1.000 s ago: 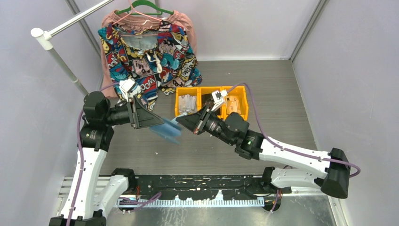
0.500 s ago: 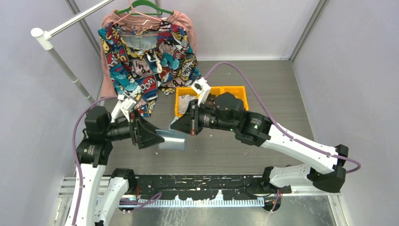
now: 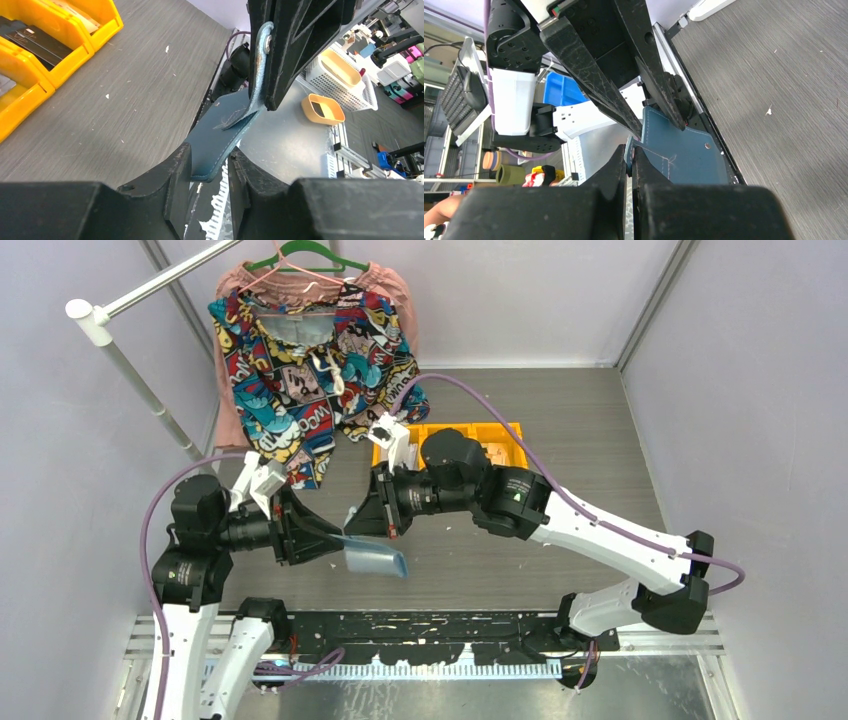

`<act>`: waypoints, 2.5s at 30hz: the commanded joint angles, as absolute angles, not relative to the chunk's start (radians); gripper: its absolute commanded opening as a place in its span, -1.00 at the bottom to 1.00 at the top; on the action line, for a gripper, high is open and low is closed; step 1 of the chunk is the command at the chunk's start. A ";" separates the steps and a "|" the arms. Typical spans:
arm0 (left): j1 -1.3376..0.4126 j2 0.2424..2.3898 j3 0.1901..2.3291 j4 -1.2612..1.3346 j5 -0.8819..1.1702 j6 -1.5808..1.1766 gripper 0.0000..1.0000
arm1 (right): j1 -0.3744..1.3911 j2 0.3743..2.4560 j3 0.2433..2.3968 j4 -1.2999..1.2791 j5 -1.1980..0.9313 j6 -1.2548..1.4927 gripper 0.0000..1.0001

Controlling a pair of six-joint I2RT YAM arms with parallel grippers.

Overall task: Take the credit cards out of the card holder
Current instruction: Open the card holder, then remove the credit card from the card holder.

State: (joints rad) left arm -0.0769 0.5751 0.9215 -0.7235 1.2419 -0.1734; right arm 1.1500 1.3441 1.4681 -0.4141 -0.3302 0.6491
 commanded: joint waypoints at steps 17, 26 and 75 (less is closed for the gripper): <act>-0.094 0.546 0.929 -0.575 1.166 -0.333 -1.00 | 1.140 1.407 1.615 -0.242 -0.370 0.690 -0.97; -0.094 0.596 1.001 -0.387 1.128 -0.650 -1.00 | 1.079 1.121 1.272 -0.211 -0.316 0.572 0.88; -0.094 0.618 1.024 -0.250 1.305 -0.954 -1.00 | 1.013 1.119 1.031 0.238 -0.516 0.570 0.82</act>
State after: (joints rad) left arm -0.0933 0.6315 1.0153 -0.2607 1.2617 -0.9966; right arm 1.0447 1.1072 0.9710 0.0551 -0.4667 0.4412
